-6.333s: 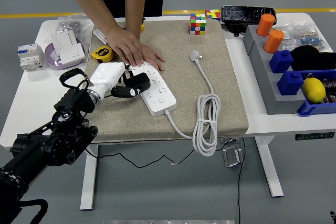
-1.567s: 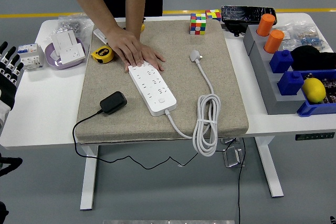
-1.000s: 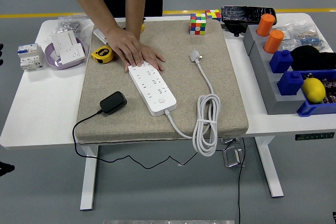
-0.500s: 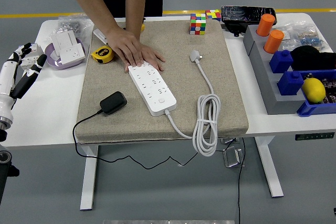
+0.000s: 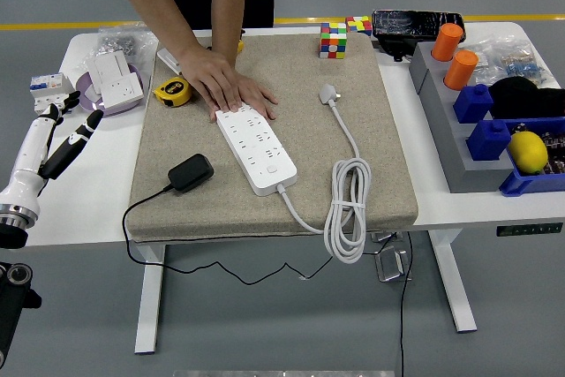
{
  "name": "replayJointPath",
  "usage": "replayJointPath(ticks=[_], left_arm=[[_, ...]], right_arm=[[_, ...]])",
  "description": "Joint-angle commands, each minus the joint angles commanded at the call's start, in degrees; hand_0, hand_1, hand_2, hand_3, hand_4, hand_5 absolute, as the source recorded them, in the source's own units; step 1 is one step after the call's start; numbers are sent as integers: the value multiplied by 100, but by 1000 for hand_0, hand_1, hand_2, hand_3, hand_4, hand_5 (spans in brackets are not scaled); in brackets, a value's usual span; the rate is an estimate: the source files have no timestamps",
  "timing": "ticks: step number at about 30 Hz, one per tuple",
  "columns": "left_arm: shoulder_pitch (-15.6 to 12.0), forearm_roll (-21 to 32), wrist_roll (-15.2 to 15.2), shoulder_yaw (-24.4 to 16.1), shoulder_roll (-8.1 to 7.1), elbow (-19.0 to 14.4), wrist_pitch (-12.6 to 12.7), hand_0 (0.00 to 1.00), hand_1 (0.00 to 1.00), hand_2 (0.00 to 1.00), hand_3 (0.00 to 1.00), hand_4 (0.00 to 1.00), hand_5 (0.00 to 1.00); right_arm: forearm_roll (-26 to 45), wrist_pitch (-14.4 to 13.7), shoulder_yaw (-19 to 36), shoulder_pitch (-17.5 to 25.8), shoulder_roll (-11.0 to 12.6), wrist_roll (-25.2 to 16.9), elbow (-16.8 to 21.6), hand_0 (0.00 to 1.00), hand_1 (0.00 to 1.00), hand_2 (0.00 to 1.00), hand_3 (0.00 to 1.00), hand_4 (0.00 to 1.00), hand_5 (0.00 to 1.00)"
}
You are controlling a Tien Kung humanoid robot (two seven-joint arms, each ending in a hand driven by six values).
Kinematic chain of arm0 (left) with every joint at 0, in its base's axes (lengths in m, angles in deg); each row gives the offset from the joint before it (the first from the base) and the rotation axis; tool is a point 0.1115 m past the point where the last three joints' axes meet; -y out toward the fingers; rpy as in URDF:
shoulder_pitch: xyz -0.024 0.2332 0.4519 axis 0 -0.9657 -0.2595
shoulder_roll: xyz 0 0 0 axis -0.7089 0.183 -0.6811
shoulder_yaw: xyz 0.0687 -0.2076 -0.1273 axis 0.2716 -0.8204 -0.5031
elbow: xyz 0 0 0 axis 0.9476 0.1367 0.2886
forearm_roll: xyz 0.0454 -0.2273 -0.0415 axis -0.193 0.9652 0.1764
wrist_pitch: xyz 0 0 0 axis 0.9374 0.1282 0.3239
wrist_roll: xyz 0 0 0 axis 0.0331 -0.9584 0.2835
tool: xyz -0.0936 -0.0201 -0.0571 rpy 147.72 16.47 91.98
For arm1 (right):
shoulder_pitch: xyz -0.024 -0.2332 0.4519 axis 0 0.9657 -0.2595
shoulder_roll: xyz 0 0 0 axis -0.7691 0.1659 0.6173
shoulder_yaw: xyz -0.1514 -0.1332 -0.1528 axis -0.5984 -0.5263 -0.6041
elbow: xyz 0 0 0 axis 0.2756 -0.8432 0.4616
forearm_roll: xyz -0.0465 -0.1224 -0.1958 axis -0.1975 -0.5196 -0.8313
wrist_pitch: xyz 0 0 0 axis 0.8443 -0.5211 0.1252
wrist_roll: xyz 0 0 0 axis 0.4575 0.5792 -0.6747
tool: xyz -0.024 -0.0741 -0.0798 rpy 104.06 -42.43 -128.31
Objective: Pick up the plug,place it near the board,insert it into the board,press the button
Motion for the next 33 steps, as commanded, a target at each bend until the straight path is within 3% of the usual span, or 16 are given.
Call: replayJointPath(ticks=[11,21,33], left_arm=[[138,171,50,250,-322,273,60,891,954,923,934,998,998],[70,182,83,111,-253,174,93,888,951,917,930,998,998],[-70,181,129,-107,-271,70,130,880,945,914,927,998,998]], right_arm=[[-64,38,156,136,-66,26,-2,975,906,860,879,998,998],[-112,57,230,114,-85,15,29,975,906,860,878,998,998],[-174,79,295,121,-177,17,44,974,905,859,878,998,998]])
